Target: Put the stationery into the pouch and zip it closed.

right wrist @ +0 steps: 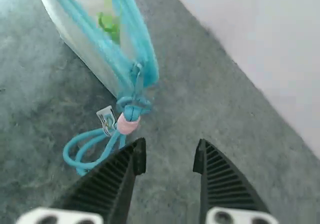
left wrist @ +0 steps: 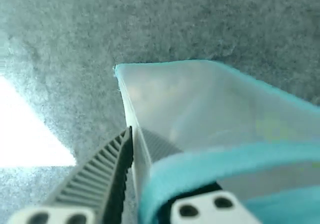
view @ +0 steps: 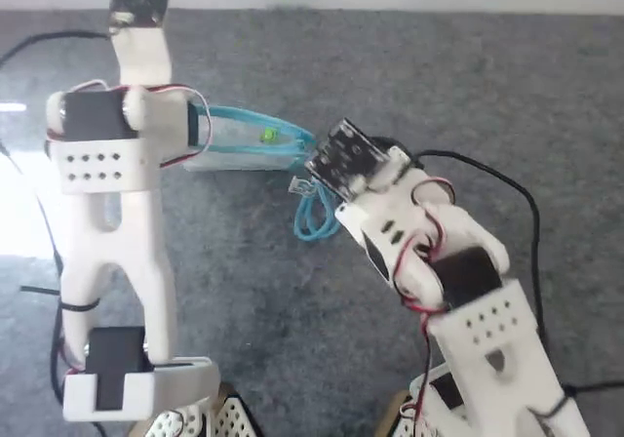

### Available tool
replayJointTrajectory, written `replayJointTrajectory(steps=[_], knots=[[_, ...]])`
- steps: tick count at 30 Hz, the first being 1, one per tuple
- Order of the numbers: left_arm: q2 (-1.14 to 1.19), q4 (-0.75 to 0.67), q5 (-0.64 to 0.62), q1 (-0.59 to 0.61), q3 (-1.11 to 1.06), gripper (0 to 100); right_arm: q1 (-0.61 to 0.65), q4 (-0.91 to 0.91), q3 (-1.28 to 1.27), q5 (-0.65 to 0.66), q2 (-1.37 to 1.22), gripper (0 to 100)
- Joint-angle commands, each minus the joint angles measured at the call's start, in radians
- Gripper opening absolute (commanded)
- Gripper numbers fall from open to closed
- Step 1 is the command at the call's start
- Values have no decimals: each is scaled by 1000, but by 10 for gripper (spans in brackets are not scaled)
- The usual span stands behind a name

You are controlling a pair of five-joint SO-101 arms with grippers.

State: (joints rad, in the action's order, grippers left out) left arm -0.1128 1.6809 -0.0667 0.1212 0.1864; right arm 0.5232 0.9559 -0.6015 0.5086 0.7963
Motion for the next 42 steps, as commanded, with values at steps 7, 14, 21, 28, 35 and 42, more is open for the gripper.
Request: replayJointTrajectory(steps=[7, 14, 21, 28, 35, 42], knots=[[-146, -23, -2, -32, -71, 11, 24, 62, 278, -124, -328, 155], [-167, -28, 38, 61, -71, 11, -65, 194, 290, -120, -185, 155], [-170, 9, 41, 64, -13, 11, -64, 5, 41, -121, -114, 154], [-172, 58, 110, 64, 105, 10, -79, -515, -198, -118, -168, 154], [-170, 72, 120, 61, 168, 10, -27, -615, -212, -121, -312, 155], [-172, 74, 121, 60, 196, 10, -42, -727, -173, -120, -403, 155]])
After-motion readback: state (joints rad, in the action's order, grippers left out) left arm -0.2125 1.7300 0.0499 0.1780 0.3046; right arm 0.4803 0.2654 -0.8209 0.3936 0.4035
